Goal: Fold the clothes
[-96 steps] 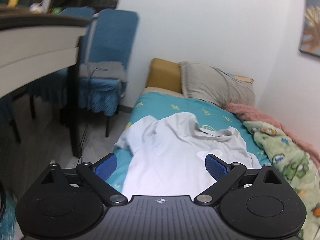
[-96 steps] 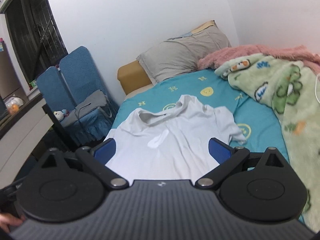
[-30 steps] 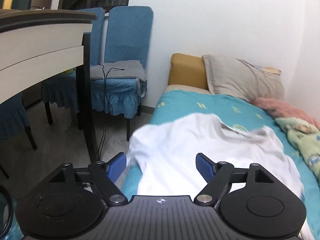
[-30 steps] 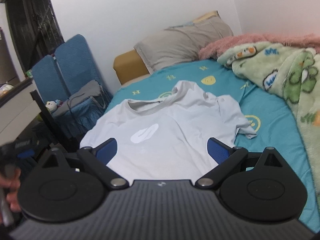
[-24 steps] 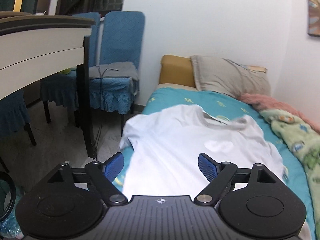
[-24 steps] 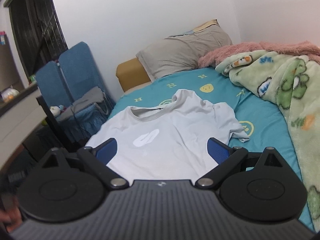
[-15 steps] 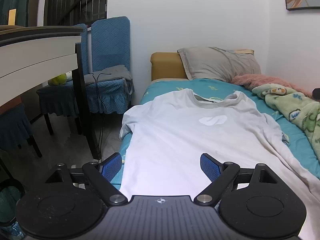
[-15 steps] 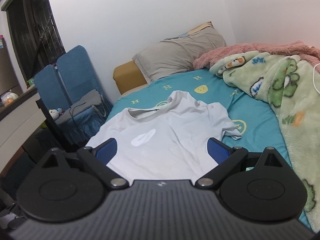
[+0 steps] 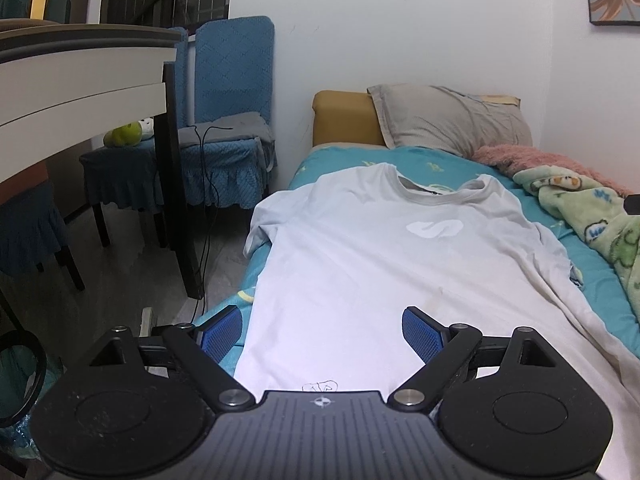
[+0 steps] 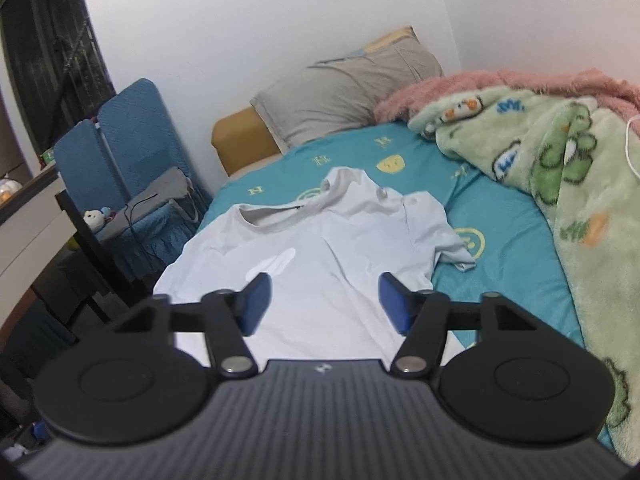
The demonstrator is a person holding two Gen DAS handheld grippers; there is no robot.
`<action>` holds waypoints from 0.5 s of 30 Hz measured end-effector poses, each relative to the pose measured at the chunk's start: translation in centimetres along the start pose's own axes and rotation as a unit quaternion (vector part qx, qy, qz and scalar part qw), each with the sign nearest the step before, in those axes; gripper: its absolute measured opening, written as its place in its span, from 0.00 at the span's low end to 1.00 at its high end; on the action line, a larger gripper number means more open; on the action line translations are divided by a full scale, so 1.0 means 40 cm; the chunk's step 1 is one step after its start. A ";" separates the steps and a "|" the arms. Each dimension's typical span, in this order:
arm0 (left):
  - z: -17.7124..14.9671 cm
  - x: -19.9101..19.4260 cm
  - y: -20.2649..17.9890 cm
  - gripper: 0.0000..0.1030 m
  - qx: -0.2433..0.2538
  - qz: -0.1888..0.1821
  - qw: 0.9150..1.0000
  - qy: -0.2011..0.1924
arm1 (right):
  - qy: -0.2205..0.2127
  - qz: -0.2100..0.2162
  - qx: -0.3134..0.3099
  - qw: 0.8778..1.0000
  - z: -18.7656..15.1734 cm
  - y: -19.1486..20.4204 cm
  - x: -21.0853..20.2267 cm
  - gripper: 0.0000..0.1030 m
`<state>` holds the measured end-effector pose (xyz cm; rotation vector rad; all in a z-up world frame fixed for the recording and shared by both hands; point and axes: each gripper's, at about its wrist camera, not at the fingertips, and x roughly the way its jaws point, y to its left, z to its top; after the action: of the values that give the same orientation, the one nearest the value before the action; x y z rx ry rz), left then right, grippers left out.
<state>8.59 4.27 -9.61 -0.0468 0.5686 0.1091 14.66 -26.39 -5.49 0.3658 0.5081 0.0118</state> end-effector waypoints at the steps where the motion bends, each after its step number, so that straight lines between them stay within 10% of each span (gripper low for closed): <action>1: -0.001 0.004 -0.001 0.86 0.001 0.000 1.000 0.002 | -0.002 -0.002 0.004 1.000 0.000 -0.006 0.001 0.61; 5: -0.004 0.015 -0.010 0.86 0.005 0.002 1.000 0.006 | -0.018 -0.008 0.016 1.000 0.008 -0.019 0.004 0.66; 8: -0.003 0.019 -0.014 0.86 0.005 0.002 1.000 0.007 | -0.035 -0.023 0.015 0.999 0.022 -0.023 0.008 0.94; 15: -0.005 0.026 -0.018 0.87 0.007 -0.001 1.000 0.012 | -0.027 -0.005 0.071 0.997 0.065 -0.085 0.067 0.93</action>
<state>9.45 3.64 -10.34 -0.0345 0.5923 0.1017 17.99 -30.18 -5.82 0.5014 0.4586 -0.0431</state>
